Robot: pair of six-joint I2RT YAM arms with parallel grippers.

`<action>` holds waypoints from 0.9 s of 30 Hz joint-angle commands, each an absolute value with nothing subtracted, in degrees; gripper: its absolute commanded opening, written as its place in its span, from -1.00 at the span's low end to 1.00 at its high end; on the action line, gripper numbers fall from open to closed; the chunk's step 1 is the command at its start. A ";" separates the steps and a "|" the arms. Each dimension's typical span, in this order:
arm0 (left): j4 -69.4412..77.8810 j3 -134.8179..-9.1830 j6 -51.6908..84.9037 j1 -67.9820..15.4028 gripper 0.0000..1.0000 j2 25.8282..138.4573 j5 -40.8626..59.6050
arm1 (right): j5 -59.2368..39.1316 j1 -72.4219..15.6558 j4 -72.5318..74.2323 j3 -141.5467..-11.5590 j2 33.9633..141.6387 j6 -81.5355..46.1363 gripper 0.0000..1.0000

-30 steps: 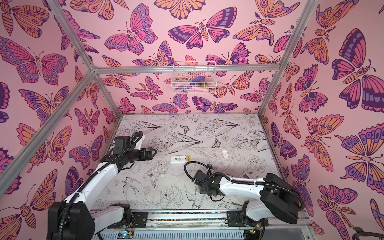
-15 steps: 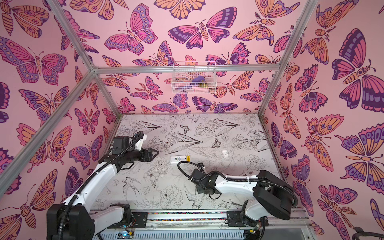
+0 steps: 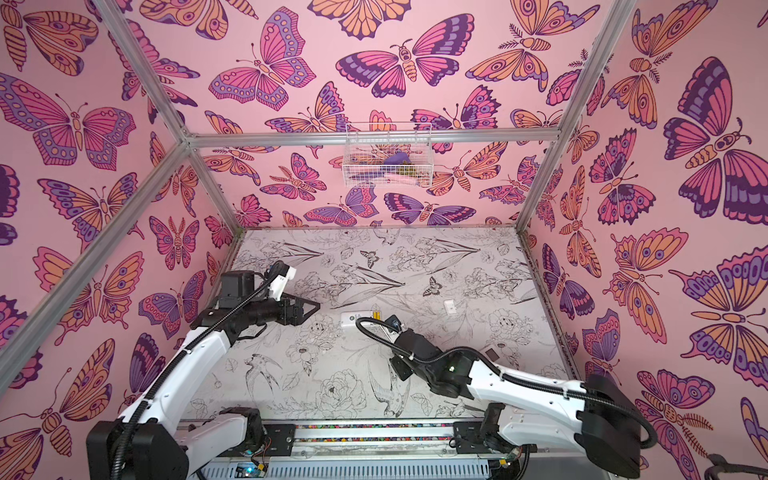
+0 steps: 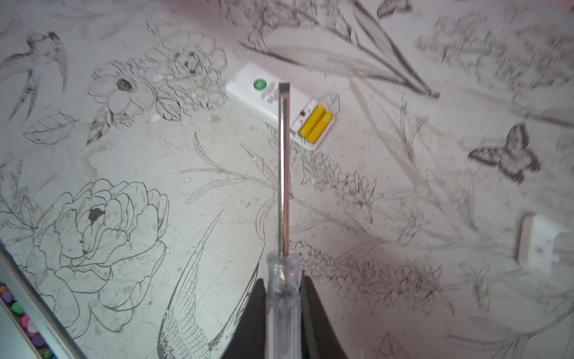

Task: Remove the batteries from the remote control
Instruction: 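Lift the screwdriver with the right gripper and rotate it upright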

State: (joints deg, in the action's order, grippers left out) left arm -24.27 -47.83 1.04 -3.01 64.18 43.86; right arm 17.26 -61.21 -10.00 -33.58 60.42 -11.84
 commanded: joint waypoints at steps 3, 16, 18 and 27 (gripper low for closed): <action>-25.42 -50.37 2.61 -2.99 0.76 62.85 55.45 | 22.08 -60.95 -4.86 -33.88 56.93 7.85 -1.00; -22.81 -48.09 6.96 -5.68 0.66 62.84 69.52 | 20.84 -60.99 -5.22 -40.91 60.00 31.58 -1.00; -21.88 -47.29 7.21 -6.41 0.63 62.76 68.95 | 17.94 -60.97 -5.42 -41.74 60.36 32.66 -1.00; -18.79 -46.17 9.45 -10.33 0.53 64.48 67.68 | 11.92 -61.18 -5.05 -44.91 64.27 34.02 -1.00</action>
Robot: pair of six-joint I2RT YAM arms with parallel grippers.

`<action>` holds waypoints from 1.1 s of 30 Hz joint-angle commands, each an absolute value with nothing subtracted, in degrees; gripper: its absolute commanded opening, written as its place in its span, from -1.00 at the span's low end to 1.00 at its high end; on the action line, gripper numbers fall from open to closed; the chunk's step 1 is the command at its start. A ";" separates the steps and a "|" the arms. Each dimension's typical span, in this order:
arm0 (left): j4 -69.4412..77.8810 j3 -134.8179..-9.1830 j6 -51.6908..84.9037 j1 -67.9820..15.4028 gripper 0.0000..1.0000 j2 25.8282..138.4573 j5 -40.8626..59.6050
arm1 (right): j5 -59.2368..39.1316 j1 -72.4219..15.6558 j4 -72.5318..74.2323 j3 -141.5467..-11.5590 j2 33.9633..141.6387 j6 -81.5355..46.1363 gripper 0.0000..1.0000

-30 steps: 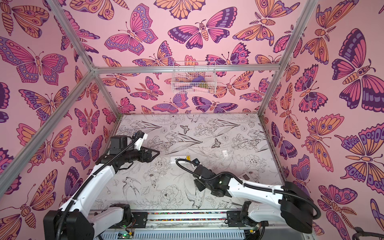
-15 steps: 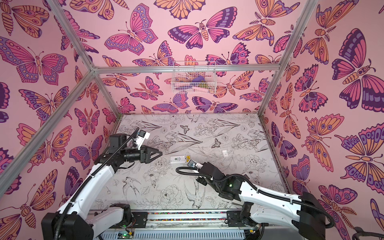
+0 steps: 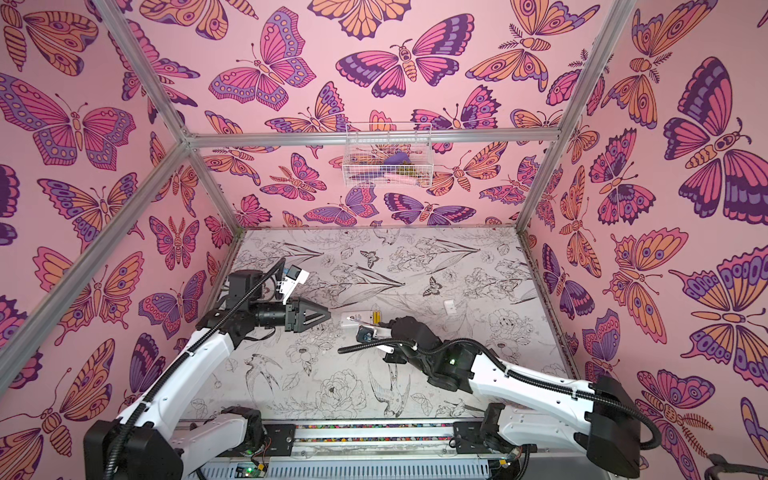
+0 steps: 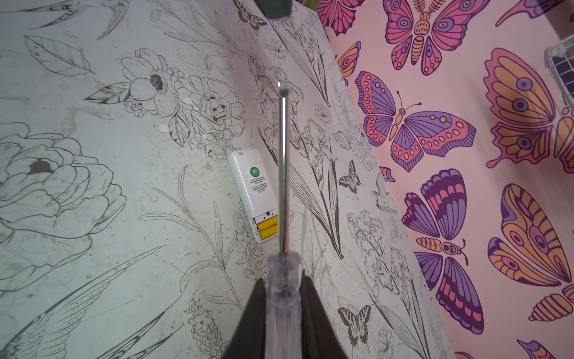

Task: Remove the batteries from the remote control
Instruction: 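Lift the screwdriver with the right gripper and rotate it upright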

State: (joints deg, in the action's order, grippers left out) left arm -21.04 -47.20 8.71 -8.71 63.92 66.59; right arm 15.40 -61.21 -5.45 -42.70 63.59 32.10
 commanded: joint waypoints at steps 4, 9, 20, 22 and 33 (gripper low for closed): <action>-18.30 -45.45 10.06 -11.87 0.52 65.54 66.96 | 12.45 -61.81 -4.92 -46.67 66.25 33.42 -1.00; -17.24 -45.05 10.99 -14.33 0.42 66.59 65.53 | 12.17 -62.23 -3.75 -47.52 67.72 33.42 -1.00; -15.68 -45.27 13.09 -16.45 0.05 67.94 63.94 | 14.43 -64.03 -4.82 -49.18 69.11 33.34 -1.00; -15.53 -44.92 12.63 -16.69 -0.08 67.80 63.80 | 14.32 -64.12 -4.30 -48.87 69.17 33.37 -1.00; -15.16 -44.67 13.67 -16.32 -0.96 66.75 63.54 | 16.74 -64.81 -5.33 -49.57 68.75 31.65 -1.00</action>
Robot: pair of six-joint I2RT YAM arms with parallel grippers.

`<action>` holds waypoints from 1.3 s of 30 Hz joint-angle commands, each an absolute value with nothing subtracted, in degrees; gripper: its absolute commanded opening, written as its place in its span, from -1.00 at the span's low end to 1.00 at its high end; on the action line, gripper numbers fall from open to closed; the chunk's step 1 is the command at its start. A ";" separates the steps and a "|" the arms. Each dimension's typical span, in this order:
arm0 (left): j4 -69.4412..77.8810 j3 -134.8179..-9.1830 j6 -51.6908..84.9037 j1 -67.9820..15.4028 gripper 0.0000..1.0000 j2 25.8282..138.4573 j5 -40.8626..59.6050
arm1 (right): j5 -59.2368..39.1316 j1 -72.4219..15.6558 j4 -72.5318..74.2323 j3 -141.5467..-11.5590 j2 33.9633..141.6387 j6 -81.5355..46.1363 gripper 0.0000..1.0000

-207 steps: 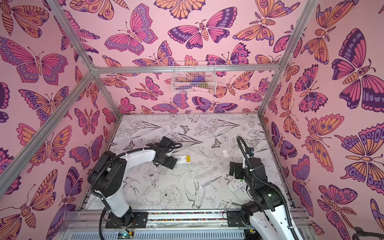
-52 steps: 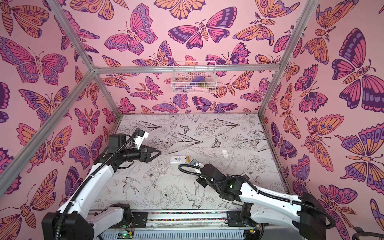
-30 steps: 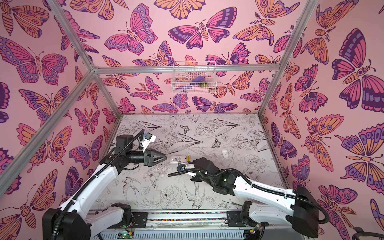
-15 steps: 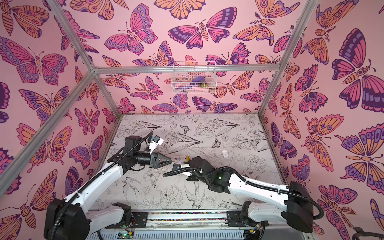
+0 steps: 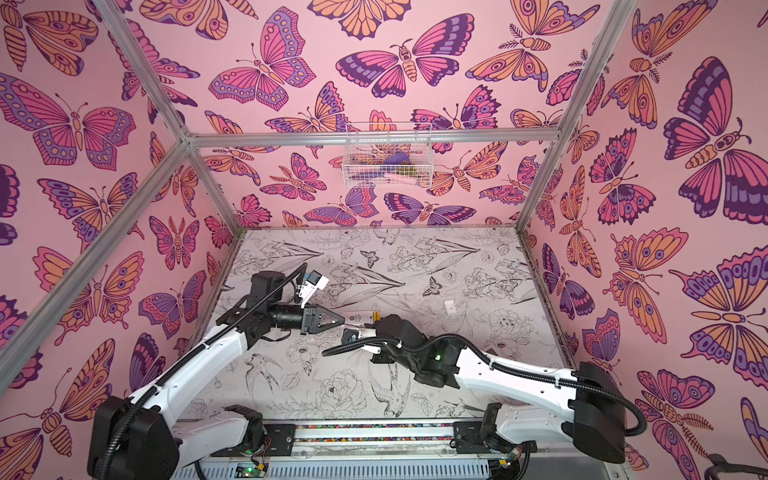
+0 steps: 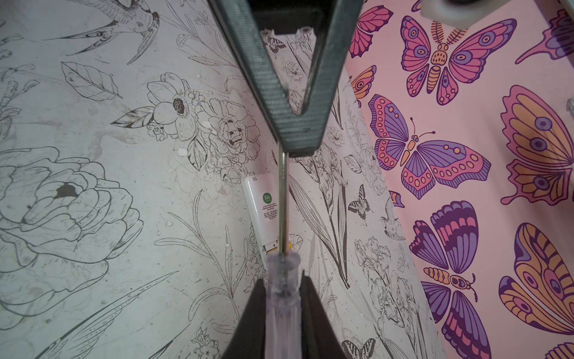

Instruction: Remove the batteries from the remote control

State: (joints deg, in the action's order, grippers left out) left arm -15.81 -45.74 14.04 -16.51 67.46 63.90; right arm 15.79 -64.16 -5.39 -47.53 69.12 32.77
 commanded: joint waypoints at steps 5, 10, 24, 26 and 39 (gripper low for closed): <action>-15.05 -44.34 13.07 -16.04 -1.00 66.44 63.54 | 17.04 -64.95 -4.26 -48.47 67.83 30.99 -0.90; -15.04 -44.67 12.79 -13.78 -1.00 65.67 63.95 | 18.68 -64.95 -4.17 -46.63 64.12 25.71 -0.34; -11.51 -45.62 17.44 -4.04 -1.00 61.84 67.99 | 6.85 -54.62 -1.24 -49.34 59.87 -14.64 0.50; -9.97 -45.53 18.46 -3.56 -1.00 61.74 68.84 | 2.53 -51.90 3.97 -46.87 59.29 -20.16 0.51; -2.06 -45.99 25.31 -1.75 -1.00 61.97 73.43 | -18.85 -37.84 35.34 -37.32 68.28 -54.86 0.63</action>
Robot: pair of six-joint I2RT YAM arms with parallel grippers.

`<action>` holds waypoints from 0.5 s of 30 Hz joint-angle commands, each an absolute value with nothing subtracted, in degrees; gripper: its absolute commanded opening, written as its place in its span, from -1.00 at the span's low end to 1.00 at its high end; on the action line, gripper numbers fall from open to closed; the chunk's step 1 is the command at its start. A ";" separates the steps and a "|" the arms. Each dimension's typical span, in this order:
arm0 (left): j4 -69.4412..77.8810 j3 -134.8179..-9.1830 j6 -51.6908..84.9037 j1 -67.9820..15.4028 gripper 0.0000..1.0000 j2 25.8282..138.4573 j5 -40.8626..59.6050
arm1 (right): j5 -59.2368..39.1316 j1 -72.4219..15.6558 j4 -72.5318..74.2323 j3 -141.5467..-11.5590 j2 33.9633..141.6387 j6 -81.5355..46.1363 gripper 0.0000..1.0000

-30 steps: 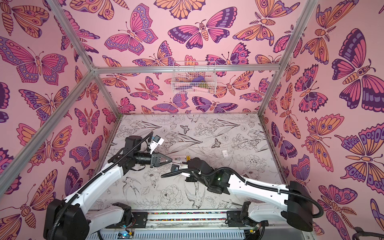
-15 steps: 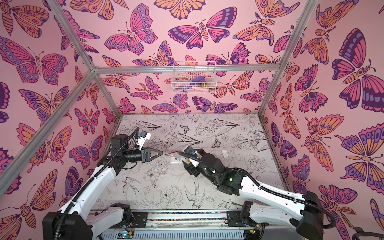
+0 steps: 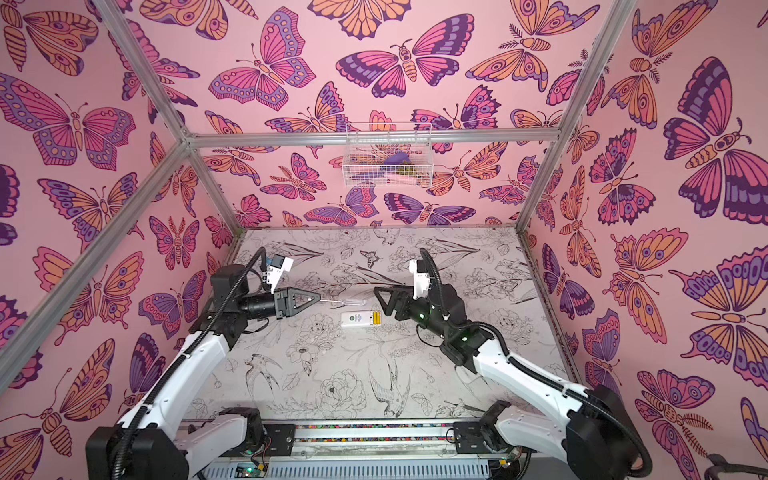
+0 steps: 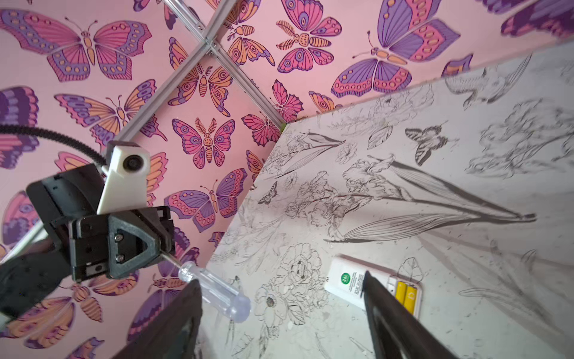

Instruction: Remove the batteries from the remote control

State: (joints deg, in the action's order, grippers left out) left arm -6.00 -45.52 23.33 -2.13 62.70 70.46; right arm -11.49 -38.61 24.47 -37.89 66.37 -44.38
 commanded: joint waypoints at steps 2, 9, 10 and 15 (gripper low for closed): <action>-0.52 -45.40 26.33 -1.74 -1.00 62.04 73.81 | -20.86 -37.71 39.00 -37.25 71.07 -57.10 0.61; 2.74 -44.09 29.22 -2.01 -1.00 62.57 73.79 | -29.35 -37.71 51.04 -38.69 79.45 -65.22 0.50; 3.07 -43.91 29.52 -2.02 -1.00 62.74 73.82 | -29.67 -37.70 53.16 -38.59 80.67 -66.38 0.47; 3.73 -43.64 29.93 -2.11 -1.00 62.94 73.04 | -32.92 -38.42 64.07 -38.76 85.63 -70.54 0.35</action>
